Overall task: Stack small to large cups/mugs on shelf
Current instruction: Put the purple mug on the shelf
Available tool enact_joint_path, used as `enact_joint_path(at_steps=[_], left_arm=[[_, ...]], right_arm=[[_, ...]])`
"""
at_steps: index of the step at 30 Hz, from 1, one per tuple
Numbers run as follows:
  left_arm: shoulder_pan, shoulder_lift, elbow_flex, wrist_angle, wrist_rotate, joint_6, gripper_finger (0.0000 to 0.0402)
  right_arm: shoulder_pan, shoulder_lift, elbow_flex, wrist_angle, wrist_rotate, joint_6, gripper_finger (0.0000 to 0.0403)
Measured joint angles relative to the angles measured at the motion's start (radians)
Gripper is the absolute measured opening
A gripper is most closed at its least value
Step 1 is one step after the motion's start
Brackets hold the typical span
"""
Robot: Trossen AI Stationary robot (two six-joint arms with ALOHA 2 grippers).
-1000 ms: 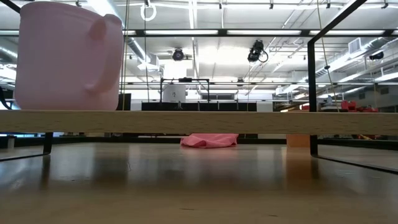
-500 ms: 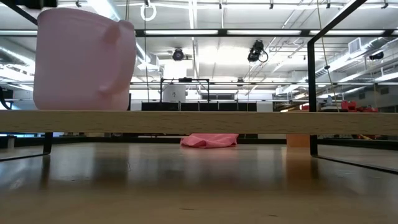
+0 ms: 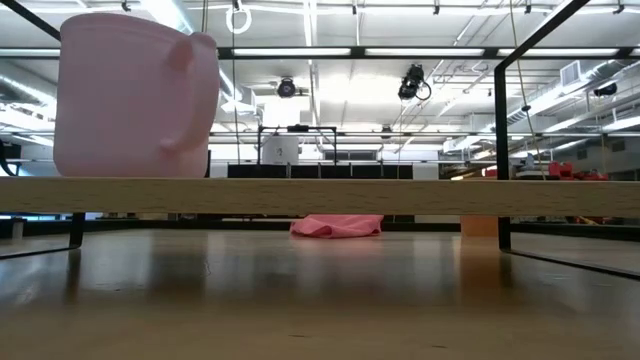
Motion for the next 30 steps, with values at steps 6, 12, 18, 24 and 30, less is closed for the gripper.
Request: enact_joint_path(at_steps=[6, 12, 18, 24, 30], left_arm=[[0.080, 0.000, 0.049, -0.071, 0.060, -0.082, 0.0019], [0.141, 0.000, 0.020, -0.043, 0.126, -0.078, 0.0052], [0.179, 0.002, 0.009, -0.017, 0.132, 0.188, 0.0082], [0.205, 0.048, 0.010, -0.015, 0.138, 0.383, 0.0102], [0.210, 0.123, 0.009, -0.010, 0.195, 0.498, 0.0115]], right_arm=[[0.000, 0.000, 0.000, -0.011, 0.009, 0.003, 0.0025], [0.000, 0.000, 0.000, -0.053, 0.009, 0.047, 0.0025], [0.000, 0.000, 0.000, -0.069, 0.009, 0.046, 0.0025], [0.000, 0.000, 0.000, -0.081, 0.010, 0.044, 0.0026], [0.000, 0.000, 0.000, -0.090, 0.010, 0.044, 0.0044]])
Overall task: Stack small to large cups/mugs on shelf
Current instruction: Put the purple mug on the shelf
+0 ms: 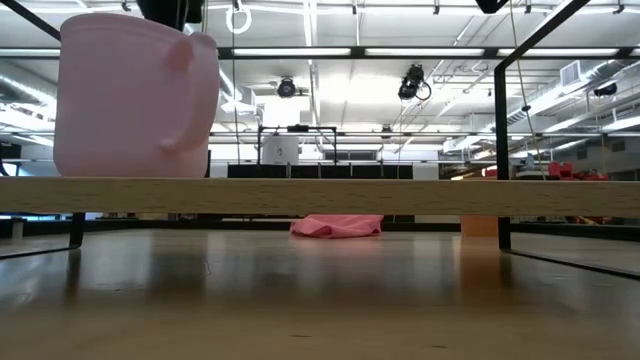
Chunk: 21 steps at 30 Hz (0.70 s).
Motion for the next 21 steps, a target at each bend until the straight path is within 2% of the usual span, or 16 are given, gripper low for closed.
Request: enact_joint_path(at_steps=[11, 21], left_arm=[[0.006, 0.023, 0.000, -0.027, -0.005, -0.003, 0.0131], [0.024, 0.059, 0.000, -0.062, -0.024, -0.004, 0.0127]], right_arm=[[0.000, 0.000, 0.000, -0.020, 0.008, 0.000, 0.0055], [0.000, 0.000, 0.000, -0.032, 0.007, 0.004, 0.0056]])
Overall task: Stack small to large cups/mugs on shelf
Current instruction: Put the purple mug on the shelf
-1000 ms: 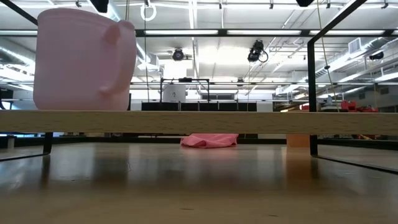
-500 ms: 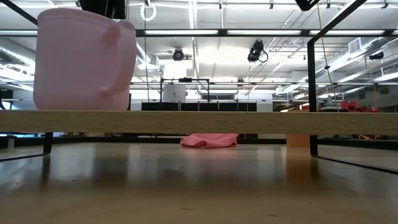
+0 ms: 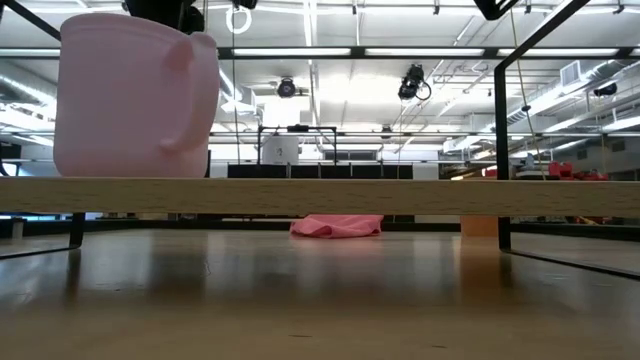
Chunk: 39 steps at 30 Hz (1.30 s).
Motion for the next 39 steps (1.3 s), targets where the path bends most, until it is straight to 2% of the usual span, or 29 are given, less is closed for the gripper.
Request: enact_joint_path(at_steps=[7, 15, 22, 33, 39], left_arm=[[0.009, 0.002, 0.000, -0.007, 0.000, 0.001, 0.0137], [0.009, 0.002, 0.000, -0.003, 0.040, -0.002, 0.0133], [0.009, 0.001, 0.001, 0.000, 0.086, -0.004, 0.0148], [0.008, -0.014, 0.028, 0.028, 0.092, -0.004, 0.0165], [0.008, -0.014, -0.007, 0.032, 0.091, -0.023, 0.0165]], right_arm=[[0.000, 0.000, 0.000, -0.013, 0.000, 0.005, 0.0056], [0.000, 0.000, 0.000, -0.014, 0.000, 0.006, 0.0056], [0.000, 0.000, 0.000, -0.014, 0.000, 0.006, 0.0056], [0.000, 0.000, 0.000, -0.014, 0.000, 0.006, 0.0056], [0.000, 0.000, 0.000, -0.013, 0.000, 0.006, 0.0056]])
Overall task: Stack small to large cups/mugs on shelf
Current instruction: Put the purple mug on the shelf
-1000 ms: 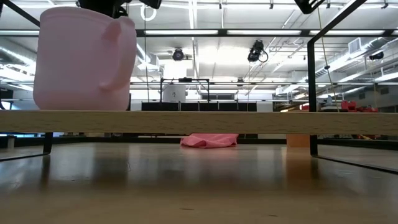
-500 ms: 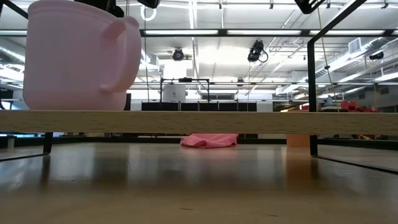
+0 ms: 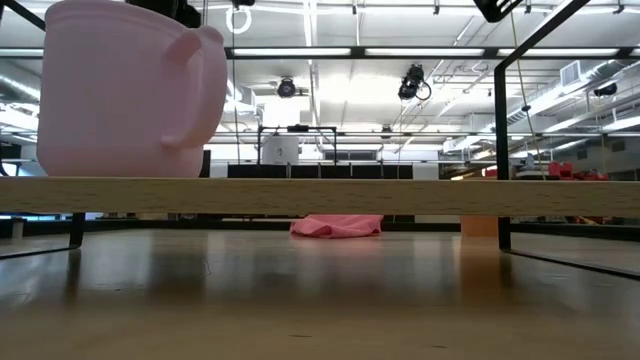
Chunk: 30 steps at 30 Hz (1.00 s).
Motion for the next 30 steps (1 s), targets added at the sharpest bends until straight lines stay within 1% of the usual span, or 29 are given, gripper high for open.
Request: enact_joint_path(at_steps=[6, 10, 17, 24, 30], left_arm=[[0.000, 0.000, -0.057, 0.037, 0.000, -0.004, 0.0165], [0.001, 0.000, -0.058, 0.039, 0.000, -0.002, 0.0165], [0.000, 0.006, -0.058, 0.036, 0.001, -0.006, 0.0145], [0.000, 0.007, -0.058, 0.035, 0.000, 0.013, 0.0097], [0.000, 0.007, -0.058, 0.035, 0.001, 0.099, 0.0024]], right_arm=[[0.000, 0.000, 0.000, 0.000, 0.000, 0.000, 0.0056], [0.000, 0.000, 0.000, 0.000, 0.000, 0.001, 0.0056], [0.000, 0.000, 0.000, 0.000, 0.000, 0.001, 0.0056], [0.000, 0.000, 0.000, 0.000, 0.000, 0.001, 0.0056], [0.000, 0.000, 0.000, 0.000, 0.000, 0.001, 0.0056]])
